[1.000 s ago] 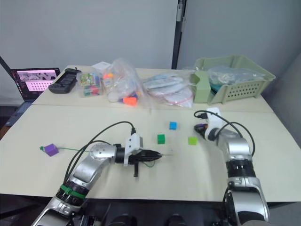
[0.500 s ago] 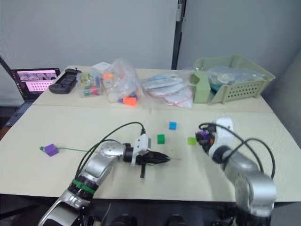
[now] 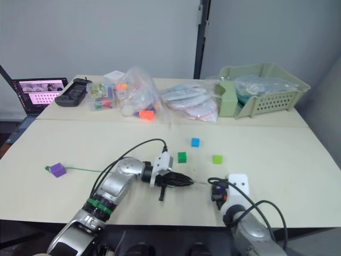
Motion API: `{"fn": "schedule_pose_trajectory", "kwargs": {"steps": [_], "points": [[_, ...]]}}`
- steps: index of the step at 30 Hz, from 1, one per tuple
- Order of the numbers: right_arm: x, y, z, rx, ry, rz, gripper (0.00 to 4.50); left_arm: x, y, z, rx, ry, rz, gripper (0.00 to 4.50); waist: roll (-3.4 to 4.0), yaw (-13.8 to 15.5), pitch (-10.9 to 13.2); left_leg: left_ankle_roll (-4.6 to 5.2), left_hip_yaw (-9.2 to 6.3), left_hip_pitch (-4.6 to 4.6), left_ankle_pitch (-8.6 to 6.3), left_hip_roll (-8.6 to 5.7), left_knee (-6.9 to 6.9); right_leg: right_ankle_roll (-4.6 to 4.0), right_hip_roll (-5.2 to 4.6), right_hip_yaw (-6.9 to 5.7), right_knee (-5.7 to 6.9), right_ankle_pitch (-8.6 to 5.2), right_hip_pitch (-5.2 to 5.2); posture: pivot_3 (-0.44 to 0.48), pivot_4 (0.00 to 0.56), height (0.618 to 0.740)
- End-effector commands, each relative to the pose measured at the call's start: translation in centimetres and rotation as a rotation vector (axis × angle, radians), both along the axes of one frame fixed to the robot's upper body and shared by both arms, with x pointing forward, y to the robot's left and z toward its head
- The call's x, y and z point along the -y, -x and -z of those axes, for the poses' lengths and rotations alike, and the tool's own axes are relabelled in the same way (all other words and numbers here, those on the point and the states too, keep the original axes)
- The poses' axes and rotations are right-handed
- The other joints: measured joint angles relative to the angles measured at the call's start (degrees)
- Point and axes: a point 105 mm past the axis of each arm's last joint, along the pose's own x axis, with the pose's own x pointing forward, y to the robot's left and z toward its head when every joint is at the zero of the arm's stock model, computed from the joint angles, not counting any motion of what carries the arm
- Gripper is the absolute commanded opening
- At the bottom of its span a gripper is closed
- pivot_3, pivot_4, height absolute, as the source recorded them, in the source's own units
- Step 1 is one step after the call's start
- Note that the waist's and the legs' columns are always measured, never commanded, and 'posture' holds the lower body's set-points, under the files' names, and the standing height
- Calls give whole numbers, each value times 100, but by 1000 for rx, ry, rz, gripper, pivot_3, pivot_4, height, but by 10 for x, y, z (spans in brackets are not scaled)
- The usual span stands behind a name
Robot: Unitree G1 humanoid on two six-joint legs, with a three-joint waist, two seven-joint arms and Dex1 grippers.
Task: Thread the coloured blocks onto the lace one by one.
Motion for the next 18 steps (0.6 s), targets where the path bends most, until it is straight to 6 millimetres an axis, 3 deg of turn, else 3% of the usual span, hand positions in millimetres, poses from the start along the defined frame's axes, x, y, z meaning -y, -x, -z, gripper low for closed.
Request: {"fn": "schedule_pose_trajectory", "kwargs": {"steps": [1,5,6,11,14,18], "points": [[4,-1,-5,42,-20,21,2937,-2,1,-11,31,26,2,0,0,-5,0,0,1,0,0,0,0,0,-1,0,-1,0,0,0,150,734],[2,2,-34,110,-15,-38,4318,-4,3,-8,25,26,-1,0,0,0,0,0,0,-1,0,0,0,0,-2,0,0,0,-1,0,150,734],[3,3,-41,123,-12,-56,4460,-4,4,-7,23,26,-2,0,0,0,0,0,0,-3,0,0,0,0,-3,0,0,0,-2,0,150,734],[15,8,-71,112,98,-295,4460,-3,7,-6,17,37,-16,0,-1,8,1,0,-3,-1,0,-1,1,0,-2,-1,-3,0,4,0,150,734],[6,19,-80,19,171,-608,4460,-4,8,-5,15,42,-28,0,1,2,2,0,-2,0,0,0,-2,0,-2,-1,-12,0,8,0,150,734],[14,32,-82,-157,481,-985,4460,-6,11,-4,15,45,-53,0,15,2,5,3,2,5,-1,-1,-6,1,1,-3,-25,-3,20,0,150,734]]}}
